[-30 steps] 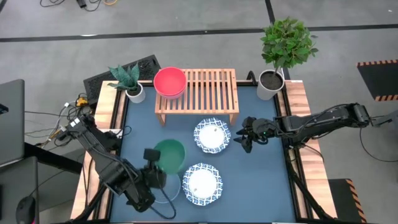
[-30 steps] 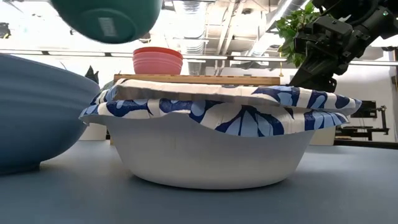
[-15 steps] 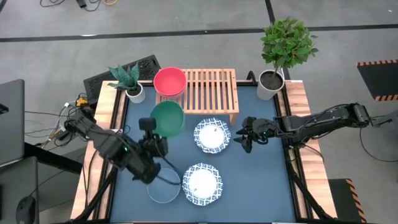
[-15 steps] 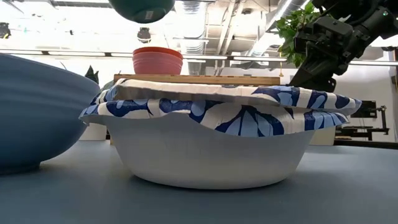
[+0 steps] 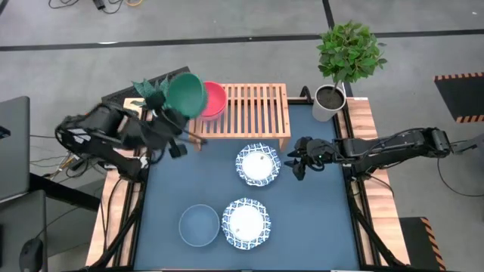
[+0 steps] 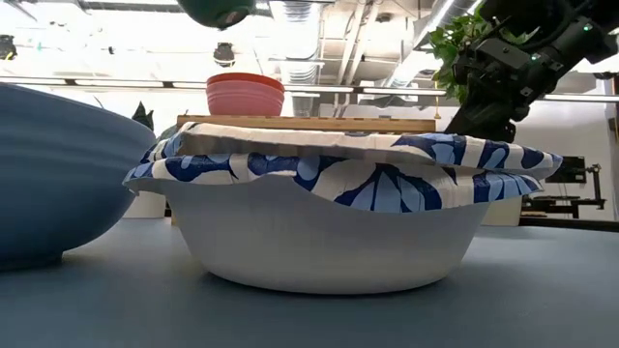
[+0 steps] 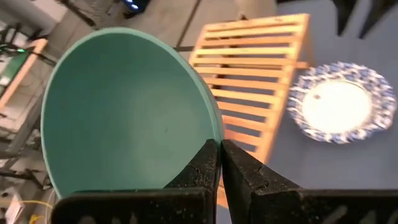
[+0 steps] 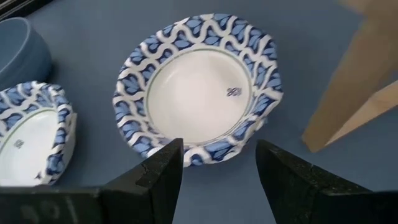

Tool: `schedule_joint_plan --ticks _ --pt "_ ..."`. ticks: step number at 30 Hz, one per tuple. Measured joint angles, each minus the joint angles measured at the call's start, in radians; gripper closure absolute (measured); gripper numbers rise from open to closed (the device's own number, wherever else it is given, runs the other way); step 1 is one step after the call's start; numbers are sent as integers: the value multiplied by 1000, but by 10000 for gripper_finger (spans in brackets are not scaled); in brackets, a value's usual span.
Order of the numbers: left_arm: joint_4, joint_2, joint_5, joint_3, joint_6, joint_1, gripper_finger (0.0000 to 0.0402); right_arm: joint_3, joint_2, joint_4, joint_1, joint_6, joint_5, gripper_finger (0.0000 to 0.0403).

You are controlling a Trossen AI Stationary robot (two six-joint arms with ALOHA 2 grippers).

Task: Place and stack bowls onto a shelf
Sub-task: Stack the green bowl on top of the orange bowl on the shelf

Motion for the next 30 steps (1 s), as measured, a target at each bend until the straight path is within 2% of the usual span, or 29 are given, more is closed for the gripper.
schedule_joint_plan --ticks 11,25,30 --pt "35 -57 15 0 200 184 401 0 0 37 -69 -32 -2 177" --pt "195 -53 221 0 433 432 401 0 0 37 -106 -63 -3 177" --pt "240 -51 343 0 490 545 401 0 0 36 -105 -76 -4 177"
